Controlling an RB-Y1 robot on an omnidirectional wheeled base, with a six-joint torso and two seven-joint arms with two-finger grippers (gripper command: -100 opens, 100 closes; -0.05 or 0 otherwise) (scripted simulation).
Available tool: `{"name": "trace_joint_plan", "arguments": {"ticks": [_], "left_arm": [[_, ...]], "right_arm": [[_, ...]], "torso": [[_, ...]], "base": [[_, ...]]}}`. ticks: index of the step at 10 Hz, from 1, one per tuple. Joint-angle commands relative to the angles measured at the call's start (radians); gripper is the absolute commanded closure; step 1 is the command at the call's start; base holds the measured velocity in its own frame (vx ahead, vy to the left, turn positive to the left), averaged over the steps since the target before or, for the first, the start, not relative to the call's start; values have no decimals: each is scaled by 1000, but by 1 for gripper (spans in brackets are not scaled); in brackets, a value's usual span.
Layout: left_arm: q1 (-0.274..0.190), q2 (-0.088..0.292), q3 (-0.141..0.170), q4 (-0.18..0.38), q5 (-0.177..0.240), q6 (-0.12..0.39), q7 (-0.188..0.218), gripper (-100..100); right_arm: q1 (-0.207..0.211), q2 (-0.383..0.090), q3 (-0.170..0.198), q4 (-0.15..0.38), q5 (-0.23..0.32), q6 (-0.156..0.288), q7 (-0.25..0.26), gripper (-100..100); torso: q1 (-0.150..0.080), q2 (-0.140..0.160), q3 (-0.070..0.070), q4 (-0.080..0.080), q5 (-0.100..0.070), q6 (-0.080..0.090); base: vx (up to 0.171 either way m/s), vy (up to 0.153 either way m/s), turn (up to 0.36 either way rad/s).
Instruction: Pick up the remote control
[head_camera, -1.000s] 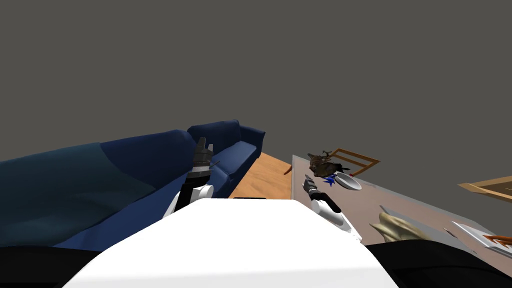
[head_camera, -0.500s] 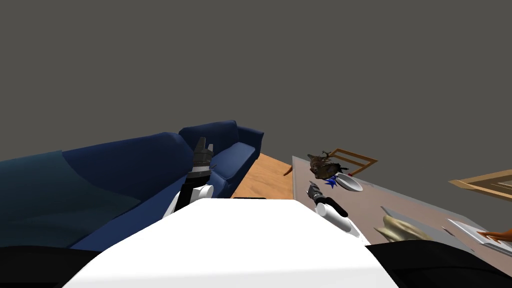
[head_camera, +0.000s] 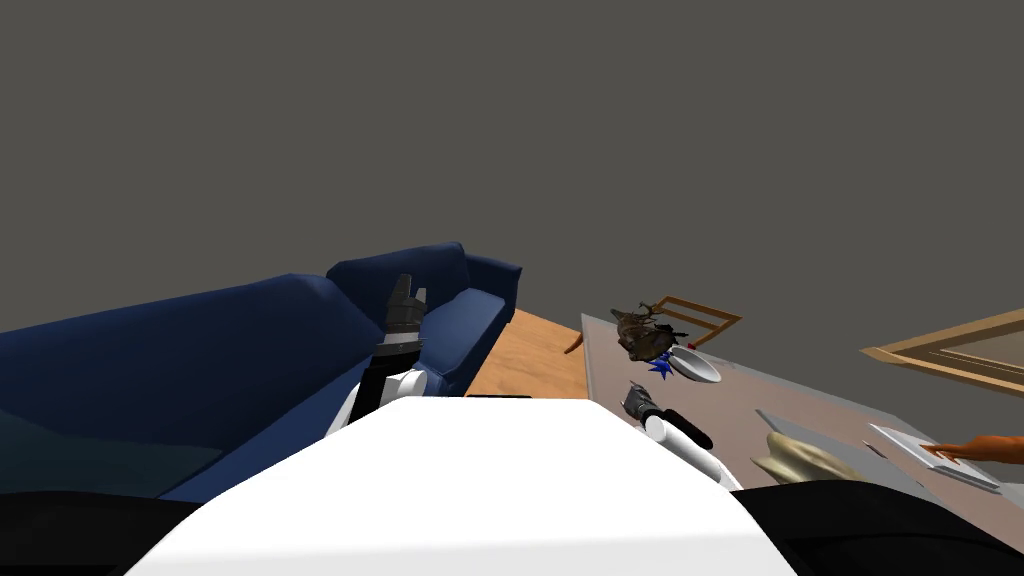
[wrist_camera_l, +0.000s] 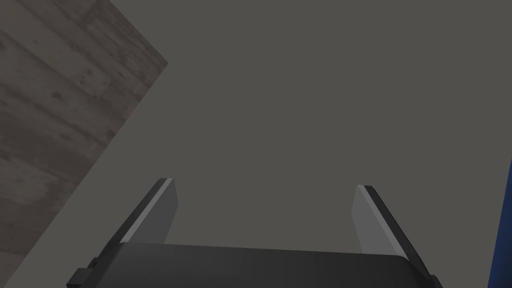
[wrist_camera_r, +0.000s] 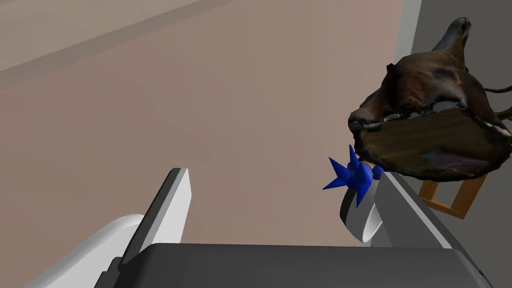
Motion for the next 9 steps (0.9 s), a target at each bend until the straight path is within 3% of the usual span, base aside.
{"name": "trace_joint_plan", "arguments": {"ticks": [1,2,3,4,5,6,8,9], "left_arm": [[0,0,0,0,0,0,0,0],[0,0,0,0,0,0,0,0],[0,0,0,0,0,0,0,0],[0,0,0,0,0,0,0,0],[0,0,0,0,0,0,0,0],[0,0,0,0,0,0,0,0],[0,0,0,0,0,0,0,0],[0,0,0,0,0,0,0,0]], "right_arm": [[-9,-5,-13,45,-13,31,-10,-100],[-11,-8,-34,89,-44,64,-26,-100],[-11,-8,-34,97,-44,72,-26,-100],[-14,-10,-55,148,-72,101,-44,-100],[-14,-10,-55,148,-72,112,-44,-100],[-16,-10,-75,193,-98,144,-62,-100],[-16,-10,-75,196,-98,150,-62,-100],[-17,-9,-95,233,-123,187,-82,-100]], "torso": [[0,0,0,0,0,0],[-1,2,1,0,0,-1],[-3,2,1,0,-1,0],[-1,3,1,1,-1,-1],[0,1,1,0,0,0],[0,2,1,0,0,-1],[-3,3,1,1,-1,-1],[-1,6,3,1,-1,-1]], "base": [[122,-10,-96],[132,-45,-166],[121,-19,-89],[165,0,-178],[131,-4,-102],[141,-53,-184],[87,-21,-37],[105,-22,-188]]}}
